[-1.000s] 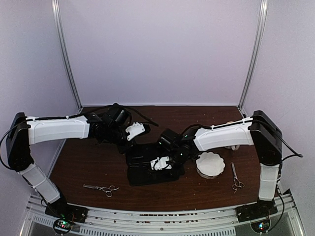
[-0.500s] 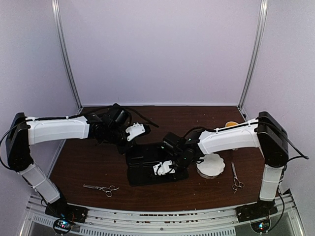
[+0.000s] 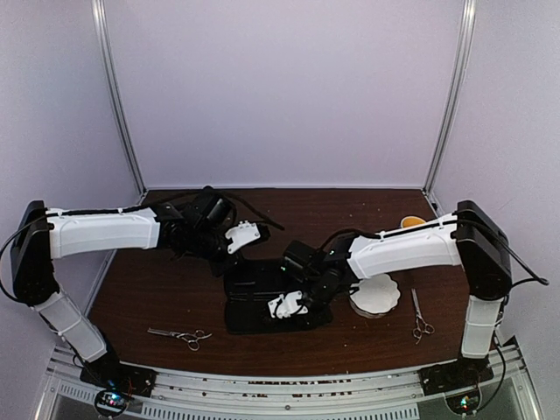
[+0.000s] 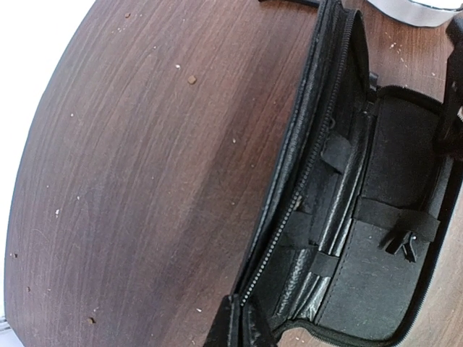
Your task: Sort the hair-cutting tools
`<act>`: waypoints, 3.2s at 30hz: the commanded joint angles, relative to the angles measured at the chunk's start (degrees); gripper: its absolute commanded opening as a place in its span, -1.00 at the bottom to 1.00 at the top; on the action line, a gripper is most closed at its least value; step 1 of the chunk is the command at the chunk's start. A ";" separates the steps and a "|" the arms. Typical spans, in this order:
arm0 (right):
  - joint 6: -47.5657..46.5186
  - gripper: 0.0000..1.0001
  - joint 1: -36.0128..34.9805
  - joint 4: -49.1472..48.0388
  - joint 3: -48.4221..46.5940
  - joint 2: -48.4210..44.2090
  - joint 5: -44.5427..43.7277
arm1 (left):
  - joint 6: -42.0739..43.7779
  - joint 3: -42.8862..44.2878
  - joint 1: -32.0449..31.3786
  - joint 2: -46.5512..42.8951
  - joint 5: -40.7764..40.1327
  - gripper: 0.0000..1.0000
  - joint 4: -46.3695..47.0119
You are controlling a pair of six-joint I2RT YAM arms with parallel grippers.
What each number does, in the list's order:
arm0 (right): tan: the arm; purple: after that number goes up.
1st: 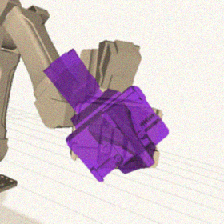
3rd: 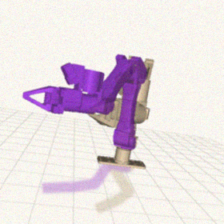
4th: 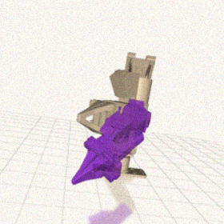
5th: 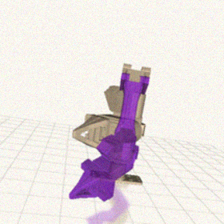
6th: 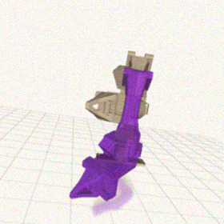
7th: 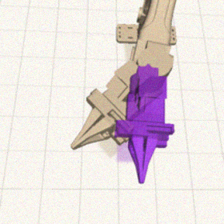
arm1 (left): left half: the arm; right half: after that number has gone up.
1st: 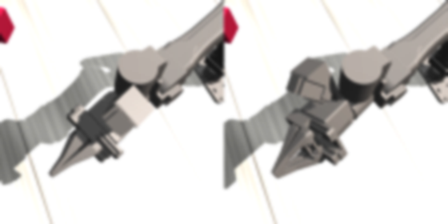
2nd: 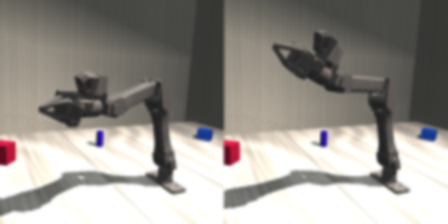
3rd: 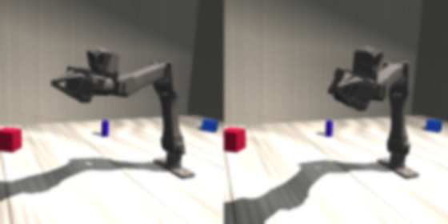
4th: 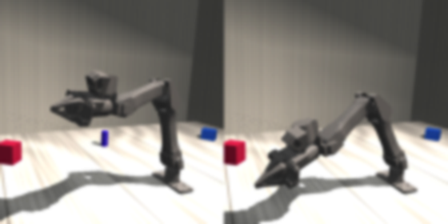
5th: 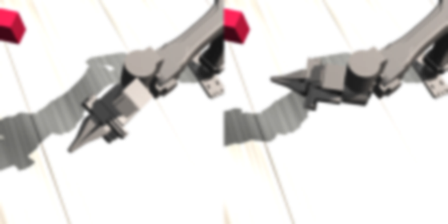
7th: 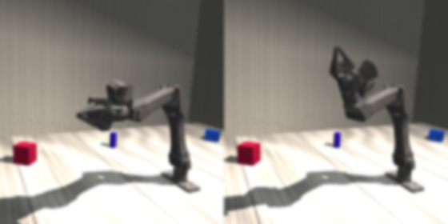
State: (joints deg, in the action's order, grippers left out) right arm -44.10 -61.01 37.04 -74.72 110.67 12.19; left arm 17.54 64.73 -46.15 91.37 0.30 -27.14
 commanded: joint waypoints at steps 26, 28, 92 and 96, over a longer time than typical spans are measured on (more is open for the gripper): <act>9.93 -0.63 26.35 -1.63 -4.22 -4.99 -7.52 | -8.03 2.76 -4.03 1.23 -11.84 -0.34 -2.42; 10.24 -0.67 26.38 -2.16 -3.70 -3.47 -9.08 | -9.29 3.13 -4.03 -0.38 -12.26 -0.25 -2.00; -11.71 0.00 19.53 10.47 -18.95 10.07 -7.28 | -21.00 0.38 -4.03 -4.59 -8.56 -0.20 1.46; -15.74 -0.01 19.57 15.40 -22.56 13.17 -7.12 | -20.94 -0.38 -4.03 -5.42 -8.04 -0.20 1.76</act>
State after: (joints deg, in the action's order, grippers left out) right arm -54.37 -41.69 46.09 -94.19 120.16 4.34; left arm -2.90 65.23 -49.95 88.25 -8.84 -27.86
